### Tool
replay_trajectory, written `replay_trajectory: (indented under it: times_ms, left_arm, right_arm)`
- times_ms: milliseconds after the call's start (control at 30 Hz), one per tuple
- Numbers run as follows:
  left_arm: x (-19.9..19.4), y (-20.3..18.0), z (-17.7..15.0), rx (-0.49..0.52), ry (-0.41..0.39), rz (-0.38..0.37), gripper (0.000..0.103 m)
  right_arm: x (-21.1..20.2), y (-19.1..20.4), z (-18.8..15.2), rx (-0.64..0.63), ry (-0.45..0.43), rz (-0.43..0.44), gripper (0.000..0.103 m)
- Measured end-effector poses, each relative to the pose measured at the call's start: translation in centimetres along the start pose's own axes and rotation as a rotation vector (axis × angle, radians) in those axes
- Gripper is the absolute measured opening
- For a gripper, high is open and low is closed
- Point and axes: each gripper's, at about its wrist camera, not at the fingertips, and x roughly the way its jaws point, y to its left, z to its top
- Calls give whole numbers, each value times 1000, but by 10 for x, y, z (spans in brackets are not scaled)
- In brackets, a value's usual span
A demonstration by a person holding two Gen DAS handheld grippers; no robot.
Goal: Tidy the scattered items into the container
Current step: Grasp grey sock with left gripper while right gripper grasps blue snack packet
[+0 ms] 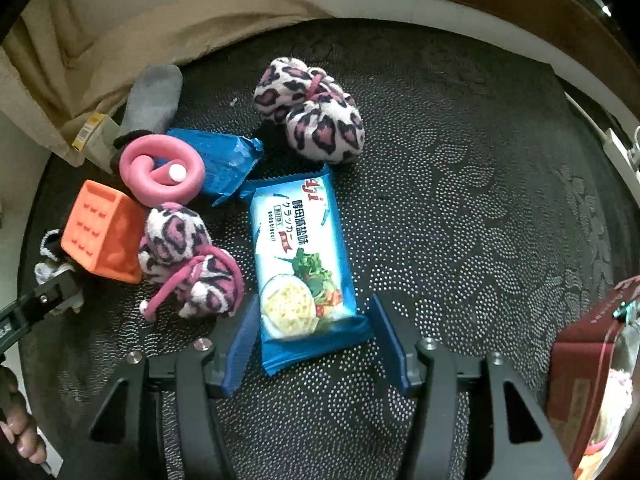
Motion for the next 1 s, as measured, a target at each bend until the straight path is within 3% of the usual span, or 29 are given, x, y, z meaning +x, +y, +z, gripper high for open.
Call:
replay_trajectory:
  times_ms: [167, 267, 400, 867, 1000]
  left_arm:
    - [-5, -8, -4, 7, -2, 3, 54]
    - [-11, -14, -7, 15, -12, 5, 54]
    - [-19, -26, -14, 33, -25, 3, 54]
    - [-44, -64, -41, 95, -55, -8, 54]
    - [-66, -76, -59, 121, -64, -19, 54]
  right_arm:
    - [2, 1, 3, -24, -11, -1, 63]
    - [-1, -2, 1, -21, -14, 10, 51]
    - [-10, -7, -6, -14, -22, 24, 46]
    - [-70, -22, -46, 15, -96, 82, 46]
    - [-84, -48, -64, 19, -129, 90, 46]
